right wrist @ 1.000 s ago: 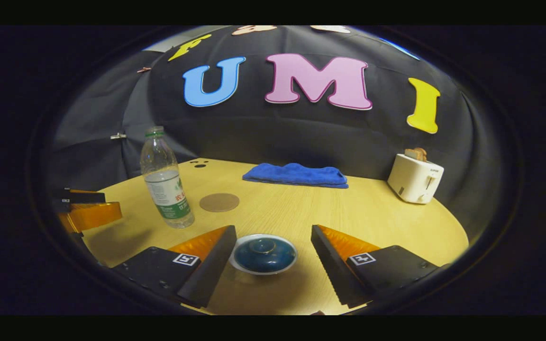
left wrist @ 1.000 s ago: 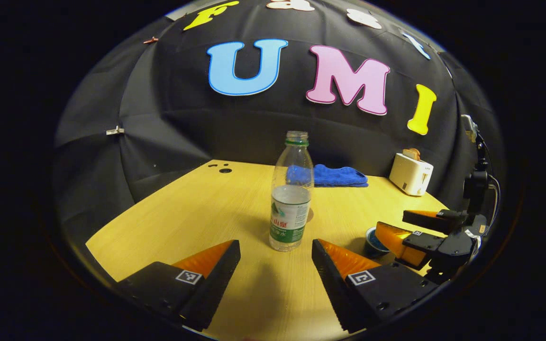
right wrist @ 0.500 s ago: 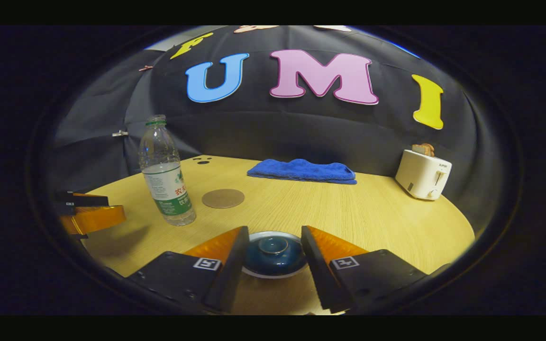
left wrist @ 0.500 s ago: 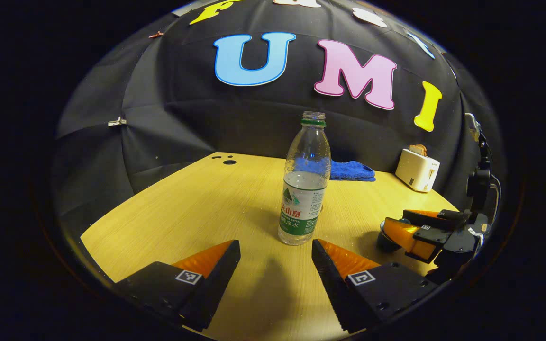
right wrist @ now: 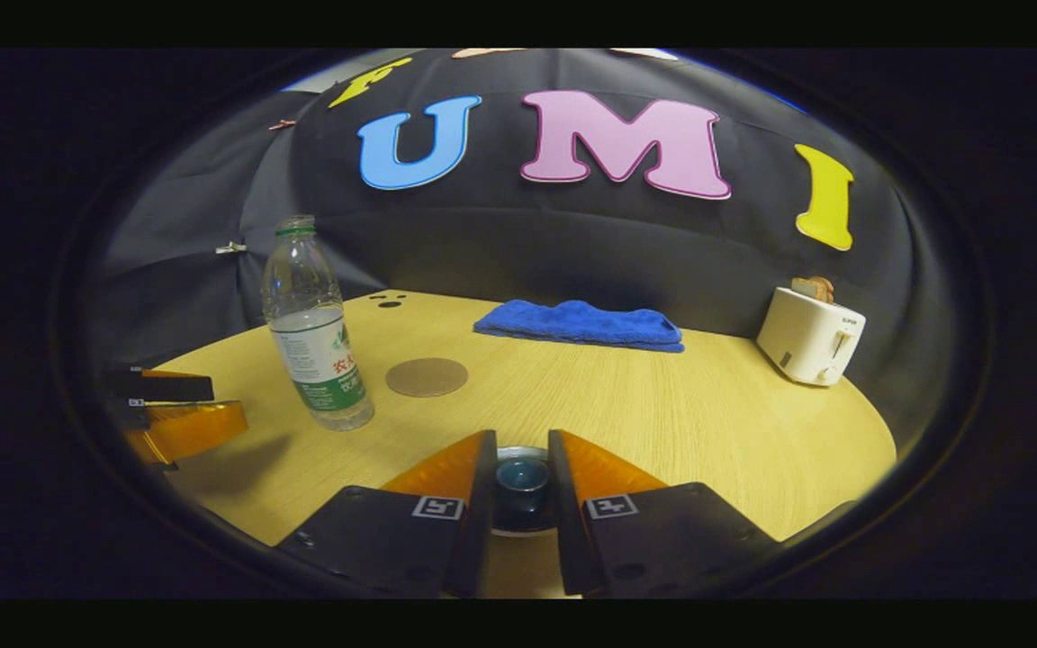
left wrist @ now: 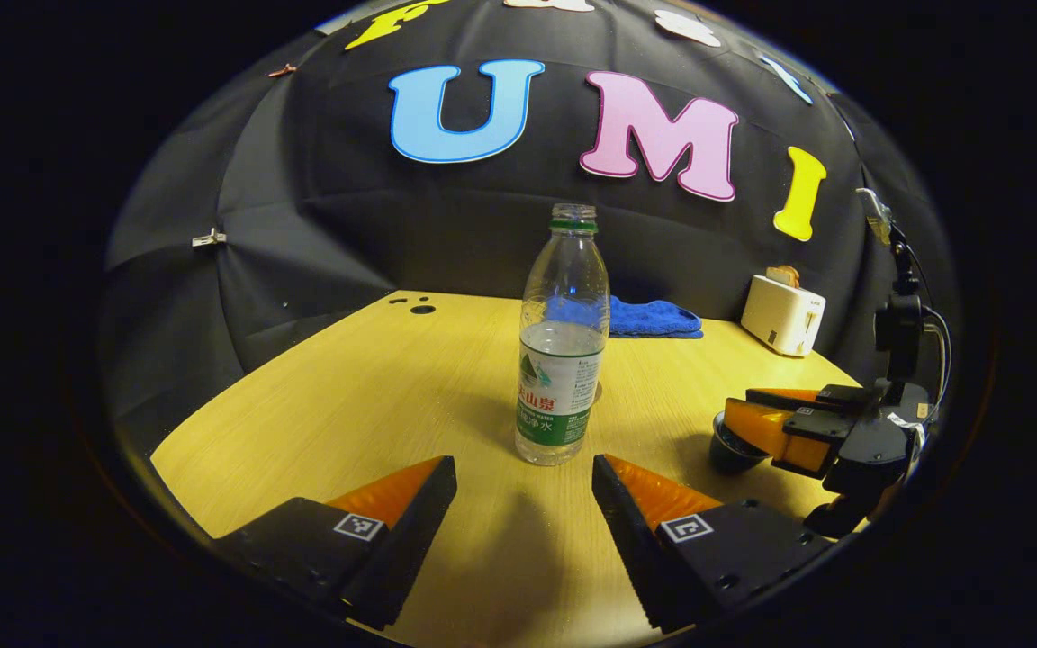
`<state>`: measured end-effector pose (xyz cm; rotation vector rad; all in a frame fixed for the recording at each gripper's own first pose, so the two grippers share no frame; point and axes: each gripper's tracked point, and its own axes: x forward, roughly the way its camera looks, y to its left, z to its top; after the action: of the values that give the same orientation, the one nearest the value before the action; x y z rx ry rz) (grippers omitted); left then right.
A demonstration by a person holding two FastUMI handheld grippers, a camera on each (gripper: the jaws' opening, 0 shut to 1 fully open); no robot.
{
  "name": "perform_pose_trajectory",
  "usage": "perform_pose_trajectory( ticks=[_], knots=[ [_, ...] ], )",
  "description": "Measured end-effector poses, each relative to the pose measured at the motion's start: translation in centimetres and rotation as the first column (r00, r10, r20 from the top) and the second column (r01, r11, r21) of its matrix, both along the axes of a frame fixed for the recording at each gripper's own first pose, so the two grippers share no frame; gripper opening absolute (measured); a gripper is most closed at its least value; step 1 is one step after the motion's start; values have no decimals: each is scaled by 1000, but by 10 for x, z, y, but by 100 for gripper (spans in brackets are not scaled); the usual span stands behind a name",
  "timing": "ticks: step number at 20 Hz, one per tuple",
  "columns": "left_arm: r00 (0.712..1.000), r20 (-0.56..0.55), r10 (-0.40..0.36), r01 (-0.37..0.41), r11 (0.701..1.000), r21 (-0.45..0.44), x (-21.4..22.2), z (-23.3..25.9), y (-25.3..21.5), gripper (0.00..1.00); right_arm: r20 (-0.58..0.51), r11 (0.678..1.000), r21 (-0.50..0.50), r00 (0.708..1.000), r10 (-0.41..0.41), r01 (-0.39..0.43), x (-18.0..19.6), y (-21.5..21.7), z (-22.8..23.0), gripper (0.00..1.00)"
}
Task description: Open the teacup lid with one hand, grasp the water bottle and pour water into the teacup with the other hand; after pouring, place the water bottle on the coaster and then close the teacup lid.
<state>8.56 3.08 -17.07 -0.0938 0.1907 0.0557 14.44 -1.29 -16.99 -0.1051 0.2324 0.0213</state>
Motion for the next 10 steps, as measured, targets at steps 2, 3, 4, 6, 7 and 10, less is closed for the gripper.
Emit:
perform_pose_trajectory(
  ticks=[2, 3, 4, 6, 7, 10],
  knots=[
    [1000, 6, -4, 4, 1000, 7, 4, 3, 2, 96, -10, 1000, 5, 1000, -1, 1, -2, -1, -2, 32],
    [1000, 10, -6, 6, 1000, 14, 5, 4, 2, 95, -17, 1000, 14, 1000, 1, 0, -2, 1, -1, 32],
    [1000, 14, -9, 9, 1000, 24, 6, 5, 4, 95, -20, 1000, 20, 1000, -5, 6, -1, 1, 0, 30],
    [1000, 21, -21, 20, 999, 43, 9, 8, 5, 95, -33, 999, 34, 999, 6, -5, -1, 4, 0, 25],
    [999, 30, -26, 24, 998, 51, 12, 11, 5, 96, -29, 999, 34, 1000, 10, -9, -2, 6, 3, 26],
    [998, 36, -47, 45, 998, 43, 24, 16, 1, 95, -3, 1000, 15, 1000, 27, -27, -1, 9, 19, 22]
  ],
)
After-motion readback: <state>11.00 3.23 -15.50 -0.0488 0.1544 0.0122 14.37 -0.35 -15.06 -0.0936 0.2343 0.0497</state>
